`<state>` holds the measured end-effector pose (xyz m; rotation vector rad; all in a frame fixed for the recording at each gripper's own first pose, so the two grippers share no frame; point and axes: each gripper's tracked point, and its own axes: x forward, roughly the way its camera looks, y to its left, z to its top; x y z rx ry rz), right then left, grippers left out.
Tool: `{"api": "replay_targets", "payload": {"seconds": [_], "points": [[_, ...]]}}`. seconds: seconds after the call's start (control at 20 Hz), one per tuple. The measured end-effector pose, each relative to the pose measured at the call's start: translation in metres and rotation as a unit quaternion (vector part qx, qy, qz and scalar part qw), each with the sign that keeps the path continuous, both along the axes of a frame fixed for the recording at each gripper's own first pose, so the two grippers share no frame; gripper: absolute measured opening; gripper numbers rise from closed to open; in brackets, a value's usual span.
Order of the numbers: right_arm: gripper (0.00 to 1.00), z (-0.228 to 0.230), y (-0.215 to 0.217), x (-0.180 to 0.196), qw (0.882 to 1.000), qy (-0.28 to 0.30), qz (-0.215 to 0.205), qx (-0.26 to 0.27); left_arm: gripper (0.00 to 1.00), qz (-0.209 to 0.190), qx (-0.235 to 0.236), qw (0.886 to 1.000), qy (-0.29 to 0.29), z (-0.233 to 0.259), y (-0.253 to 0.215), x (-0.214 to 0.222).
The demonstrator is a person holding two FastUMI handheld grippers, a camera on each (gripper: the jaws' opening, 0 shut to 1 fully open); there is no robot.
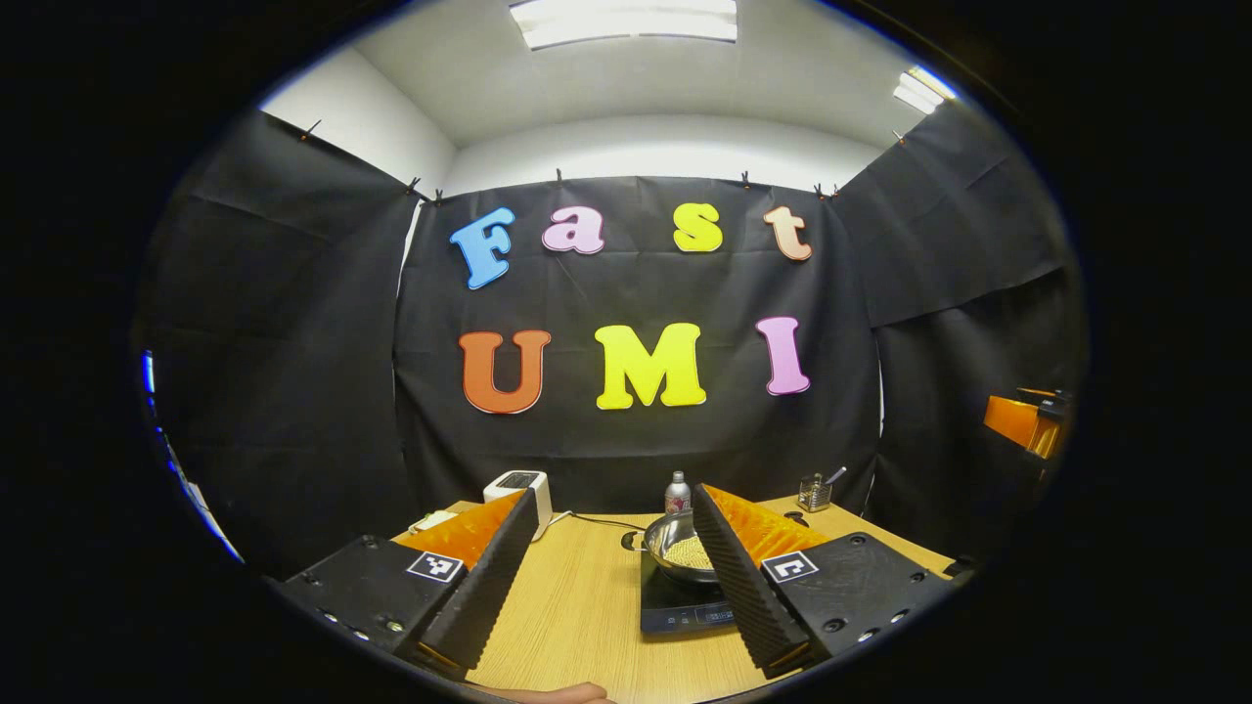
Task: First push the handle of the pot to place it horizontally, then grasp the pot with both hands and set it on the induction cooktop.
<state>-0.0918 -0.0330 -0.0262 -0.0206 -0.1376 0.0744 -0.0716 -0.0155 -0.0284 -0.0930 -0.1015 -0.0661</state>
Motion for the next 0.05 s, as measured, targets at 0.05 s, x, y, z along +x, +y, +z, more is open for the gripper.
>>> {"api": "replay_targets", "payload": {"seconds": [0.05], "points": [[0.99, -0.0001, 0.0002, -0.0008, 1.0, 0.0, 0.001, 0.001, 0.95, 0.0, 0.0, 1.0, -0.001, 0.0007, -0.0001, 0.0]]}}
